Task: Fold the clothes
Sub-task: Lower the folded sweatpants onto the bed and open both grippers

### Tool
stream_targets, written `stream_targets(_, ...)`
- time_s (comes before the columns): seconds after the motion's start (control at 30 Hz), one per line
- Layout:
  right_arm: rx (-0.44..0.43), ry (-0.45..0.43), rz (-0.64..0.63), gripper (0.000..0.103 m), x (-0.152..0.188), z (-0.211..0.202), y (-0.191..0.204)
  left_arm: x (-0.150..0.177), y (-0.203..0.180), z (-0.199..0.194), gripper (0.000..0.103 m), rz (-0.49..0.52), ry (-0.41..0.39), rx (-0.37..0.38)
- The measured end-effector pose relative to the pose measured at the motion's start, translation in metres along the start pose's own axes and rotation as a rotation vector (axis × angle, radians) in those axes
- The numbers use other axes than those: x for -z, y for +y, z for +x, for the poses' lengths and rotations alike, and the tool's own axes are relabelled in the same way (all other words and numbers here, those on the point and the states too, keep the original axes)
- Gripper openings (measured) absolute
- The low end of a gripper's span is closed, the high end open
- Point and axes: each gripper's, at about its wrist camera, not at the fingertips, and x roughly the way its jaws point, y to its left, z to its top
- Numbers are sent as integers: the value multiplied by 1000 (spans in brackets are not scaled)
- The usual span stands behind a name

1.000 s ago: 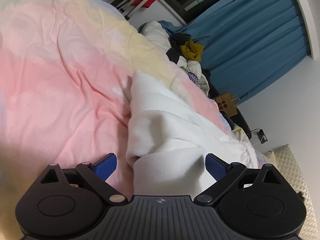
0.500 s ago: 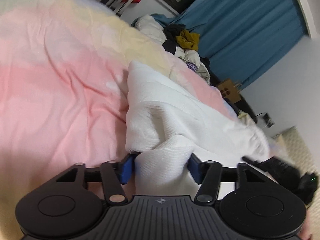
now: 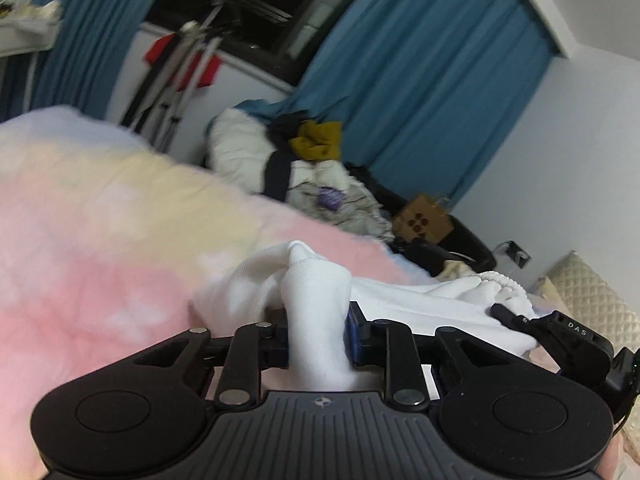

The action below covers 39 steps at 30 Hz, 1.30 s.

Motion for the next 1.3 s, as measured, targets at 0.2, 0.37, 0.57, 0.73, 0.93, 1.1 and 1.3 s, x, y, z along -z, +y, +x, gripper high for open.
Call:
stream_targets(0.2, -67, -208, -15, 36, -55, -31, -15, -10, -71, 65, 25, 58, -28, 91)
stream_targets(0.37, -100, -389, 3, 35, -94, -47, -54, -6, -127, 145, 25, 92, -33, 191)
stream_targets(0.57, -34, -555, 52, 35, -96, -58, -132, 30, -174, 245, 25, 190, 57, 230)
stream_targets(0.73, 281, -432, 191, 35, -87, -58, -188, 78, -170, 290, 24, 238, 193, 218)
stream_targets(0.93, 510, -318, 406, 40, -67, -69, -216, 112, -152, 291, 28, 305, 301, 186)
stream_targets(1.1, 535, -299, 424, 58, -59, -77, -220, 114, -142, 273, 37, 326, 337, 148)
stream_targets(1.3, 568, -263, 395, 62, -50, -101, -192, 102, -149, 212, 44, 365, 341, 133)
